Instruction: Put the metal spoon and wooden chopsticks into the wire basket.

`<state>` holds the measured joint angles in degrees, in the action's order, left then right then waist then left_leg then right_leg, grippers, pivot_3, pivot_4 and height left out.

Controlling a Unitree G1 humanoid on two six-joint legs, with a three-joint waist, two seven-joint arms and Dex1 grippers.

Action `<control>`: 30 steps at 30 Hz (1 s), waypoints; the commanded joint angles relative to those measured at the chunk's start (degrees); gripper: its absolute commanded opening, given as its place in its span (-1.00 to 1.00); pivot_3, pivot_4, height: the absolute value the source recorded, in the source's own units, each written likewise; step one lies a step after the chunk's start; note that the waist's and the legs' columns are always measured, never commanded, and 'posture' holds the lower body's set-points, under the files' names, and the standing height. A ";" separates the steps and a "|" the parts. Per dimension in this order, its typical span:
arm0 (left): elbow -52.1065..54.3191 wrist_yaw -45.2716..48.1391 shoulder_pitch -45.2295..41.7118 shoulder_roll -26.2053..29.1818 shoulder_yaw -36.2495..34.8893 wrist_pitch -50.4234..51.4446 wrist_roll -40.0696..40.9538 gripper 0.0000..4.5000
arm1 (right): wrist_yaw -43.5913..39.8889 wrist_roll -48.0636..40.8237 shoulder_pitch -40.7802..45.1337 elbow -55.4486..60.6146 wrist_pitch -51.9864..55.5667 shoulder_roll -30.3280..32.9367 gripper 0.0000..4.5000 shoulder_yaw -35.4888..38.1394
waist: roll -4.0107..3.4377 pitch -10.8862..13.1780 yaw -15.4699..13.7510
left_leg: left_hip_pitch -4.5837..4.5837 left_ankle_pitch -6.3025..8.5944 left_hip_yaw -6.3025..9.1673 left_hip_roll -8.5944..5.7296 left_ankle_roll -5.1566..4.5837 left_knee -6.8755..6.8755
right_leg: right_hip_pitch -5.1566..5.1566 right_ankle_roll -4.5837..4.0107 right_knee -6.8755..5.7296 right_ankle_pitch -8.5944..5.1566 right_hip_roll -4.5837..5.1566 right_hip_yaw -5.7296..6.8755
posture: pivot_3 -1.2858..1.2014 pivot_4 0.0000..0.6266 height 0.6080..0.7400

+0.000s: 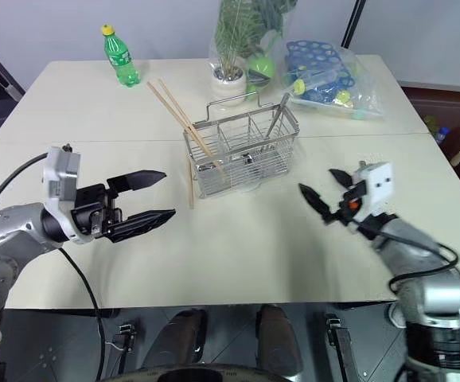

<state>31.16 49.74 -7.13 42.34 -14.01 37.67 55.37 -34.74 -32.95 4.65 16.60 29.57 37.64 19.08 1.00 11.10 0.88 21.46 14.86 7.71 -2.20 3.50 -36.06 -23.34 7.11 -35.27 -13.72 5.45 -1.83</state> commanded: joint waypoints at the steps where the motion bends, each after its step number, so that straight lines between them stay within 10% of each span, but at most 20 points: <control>1: 0.62 0.64 0.06 -0.53 0.28 -1.95 -1.02 0.98 | -1.97 0.62 2.44 -4.58 1.40 4.14 1.00 1.95 | 0.00 0.00 0.02 | -0.01 0.00 -0.03 0.00 0.00 0.00 | 0.01 0.00 0.00 0.00 0.00 0.00 | 0.03 -0.52 1.00; 30: 7.80 -5.97 7.42 -1.60 -3.83 -3.12 0.65 0.98 | -4.98 17.78 29.73 -57.67 -7.22 6.75 1.00 -6.40 | -0.03 0.01 0.17 | -0.04 0.01 -0.28 -0.02 -0.02 -0.04 | -0.01 0.01 0.02 0.01 0.00 -0.32 | 0.03 -0.52 1.00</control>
<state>37.29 43.20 0.33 39.80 -15.53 35.54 54.83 -39.66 -15.41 32.73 -40.65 22.19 43.79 12.02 0.96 11.11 1.05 21.42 14.87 7.43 -2.22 3.48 -36.10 -23.36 7.12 -35.25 -13.71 5.44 -2.15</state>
